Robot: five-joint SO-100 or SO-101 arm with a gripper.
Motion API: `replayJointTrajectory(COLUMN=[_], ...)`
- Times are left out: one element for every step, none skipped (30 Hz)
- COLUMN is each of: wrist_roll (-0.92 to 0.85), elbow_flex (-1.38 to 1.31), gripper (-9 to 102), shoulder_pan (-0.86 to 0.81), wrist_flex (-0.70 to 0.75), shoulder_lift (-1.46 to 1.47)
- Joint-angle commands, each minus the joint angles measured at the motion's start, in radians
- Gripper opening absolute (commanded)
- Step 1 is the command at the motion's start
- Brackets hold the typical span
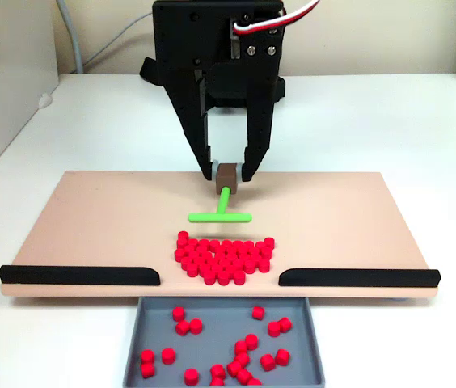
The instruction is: Gather the bottom side granules
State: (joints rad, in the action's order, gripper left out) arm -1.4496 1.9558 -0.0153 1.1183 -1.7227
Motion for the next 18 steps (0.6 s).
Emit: replayJointTrajectory(wrist_roll=[0.034,0.035,0.035,0.023,0.009,-0.009,-0.037,-0.052,-0.057,-0.067,-0.075,-0.083,-0.097,-0.098,-0.098,-0.101,-0.103,-0.103], elbow_flex=[-0.058,-0.058,-0.058,-0.058,-0.055,-0.046,-0.043,-0.041,-0.04,-0.04,-0.04,-0.038,-0.038,-0.037,-0.029,-0.014,0.009,0.032], gripper=[0,0,0,0,0,0,0,0,0,0,0,0,0,0,0,0,0,0], shoulder_pan=[0.023,0.026,0.028,0.029,0.029,0.025,0.018,0.012,0.008,0.002,-0.003,-0.008,-0.014,-0.02,-0.026,-0.031,-0.032,-0.032], wrist_flex=[0.041,0.057,0.077,0.104,0.133,0.156,0.189,0.215,0.229,0.239,0.25,0.264,0.276,0.278,0.278,0.278,0.278,0.278], shoulder_lift=[-0.058,-0.072,-0.087,-0.103,-0.12,-0.144,-0.164,-0.179,-0.196,-0.21,-0.218,-0.224,-0.229,-0.236,-0.244,-0.258,-0.275,-0.291])
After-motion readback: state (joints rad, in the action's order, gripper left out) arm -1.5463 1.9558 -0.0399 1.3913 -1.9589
